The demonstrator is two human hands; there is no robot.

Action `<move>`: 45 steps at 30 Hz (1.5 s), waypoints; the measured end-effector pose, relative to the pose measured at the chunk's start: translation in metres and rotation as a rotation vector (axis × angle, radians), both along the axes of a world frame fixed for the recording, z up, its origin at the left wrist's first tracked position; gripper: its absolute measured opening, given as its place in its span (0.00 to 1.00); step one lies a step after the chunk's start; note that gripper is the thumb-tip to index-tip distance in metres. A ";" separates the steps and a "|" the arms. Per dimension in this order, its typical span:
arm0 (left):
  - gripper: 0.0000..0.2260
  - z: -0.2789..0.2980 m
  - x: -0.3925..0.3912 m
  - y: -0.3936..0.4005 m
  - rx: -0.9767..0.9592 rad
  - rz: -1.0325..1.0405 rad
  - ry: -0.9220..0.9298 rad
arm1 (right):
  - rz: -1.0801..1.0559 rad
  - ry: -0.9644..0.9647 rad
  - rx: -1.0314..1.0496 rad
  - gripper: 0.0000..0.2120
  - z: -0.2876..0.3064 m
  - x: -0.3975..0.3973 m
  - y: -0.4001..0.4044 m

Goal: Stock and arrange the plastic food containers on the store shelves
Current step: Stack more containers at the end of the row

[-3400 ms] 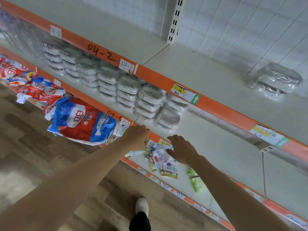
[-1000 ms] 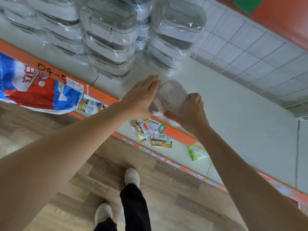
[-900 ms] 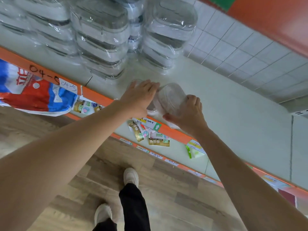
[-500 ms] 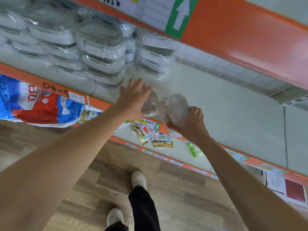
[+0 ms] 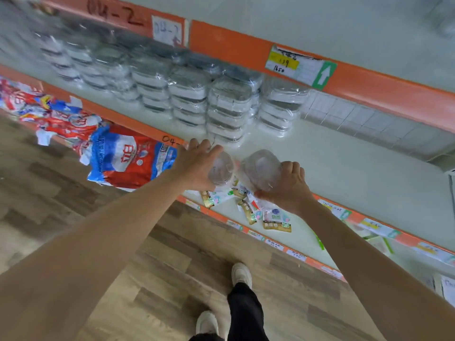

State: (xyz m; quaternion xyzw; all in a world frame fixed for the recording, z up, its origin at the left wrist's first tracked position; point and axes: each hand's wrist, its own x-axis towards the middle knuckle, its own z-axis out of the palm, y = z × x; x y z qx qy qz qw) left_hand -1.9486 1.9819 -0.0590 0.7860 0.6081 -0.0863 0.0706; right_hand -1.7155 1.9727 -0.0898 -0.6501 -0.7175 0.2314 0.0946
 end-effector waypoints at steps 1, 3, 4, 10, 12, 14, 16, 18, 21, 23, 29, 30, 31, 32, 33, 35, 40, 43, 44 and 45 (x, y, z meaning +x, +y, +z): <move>0.39 0.011 -0.010 -0.007 0.009 0.001 0.007 | 0.029 0.002 0.023 0.42 0.008 -0.008 -0.005; 0.39 0.032 -0.029 -0.020 0.026 0.001 0.011 | 0.083 0.007 0.071 0.41 0.026 -0.024 -0.015; 0.40 0.041 -0.037 -0.026 0.043 0.003 0.007 | 0.107 0.010 0.096 0.40 0.034 -0.030 -0.020; 0.38 0.090 -0.066 -0.047 0.172 0.027 -0.069 | 0.215 -0.029 0.243 0.39 0.100 -0.041 -0.031; 0.36 0.105 -0.067 -0.049 0.191 0.048 -0.141 | 0.225 -0.025 0.279 0.39 0.128 -0.038 -0.029; 0.36 0.121 -0.064 -0.047 0.213 0.062 -0.235 | 0.218 -0.008 0.313 0.40 0.155 -0.030 -0.026; 0.38 0.134 -0.056 -0.043 0.245 0.073 -0.352 | 0.185 0.020 0.352 0.40 0.179 -0.018 -0.021; 0.39 0.148 -0.043 -0.035 0.276 0.058 -0.430 | 0.148 0.023 0.370 0.41 0.200 -0.002 -0.014; 0.39 0.166 -0.017 -0.014 0.335 -0.021 -0.444 | 0.099 -0.002 0.361 0.41 0.220 0.029 -0.004; 0.39 0.177 0.006 0.001 0.371 -0.053 -0.415 | 0.053 -0.014 0.354 0.41 0.228 0.055 0.003; 0.36 0.190 0.078 0.046 0.397 -0.146 -0.373 | -0.021 -0.066 0.275 0.42 0.243 0.129 0.028; 0.36 0.195 0.088 0.054 0.380 -0.146 -0.386 | -0.029 -0.063 0.258 0.41 0.245 0.140 0.034; 0.36 0.199 0.099 0.063 0.353 -0.139 -0.402 | -0.031 -0.058 0.236 0.40 0.247 0.150 0.039; 0.36 0.204 0.110 0.071 0.321 -0.135 -0.412 | -0.033 -0.052 0.212 0.39 0.248 0.160 0.044; 0.36 0.208 0.120 0.079 0.291 -0.138 -0.418 | -0.038 -0.046 0.194 0.37 0.249 0.170 0.048; 0.36 0.213 0.140 0.093 0.252 -0.160 -0.434 | -0.044 -0.050 0.181 0.34 0.250 0.189 0.056; 0.35 0.223 0.182 0.121 0.230 -0.230 -0.452 | -0.017 -0.086 0.201 0.36 0.269 0.233 0.076; 0.36 0.235 0.204 0.139 0.262 -0.249 -0.481 | 0.026 -0.086 0.260 0.39 0.289 0.254 0.088; 0.35 0.239 0.211 0.146 0.275 -0.254 -0.495 | 0.030 -0.074 0.286 0.39 0.296 0.260 0.092; 0.34 0.242 0.217 0.152 0.287 -0.255 -0.513 | 0.023 -0.054 0.304 0.39 0.303 0.265 0.095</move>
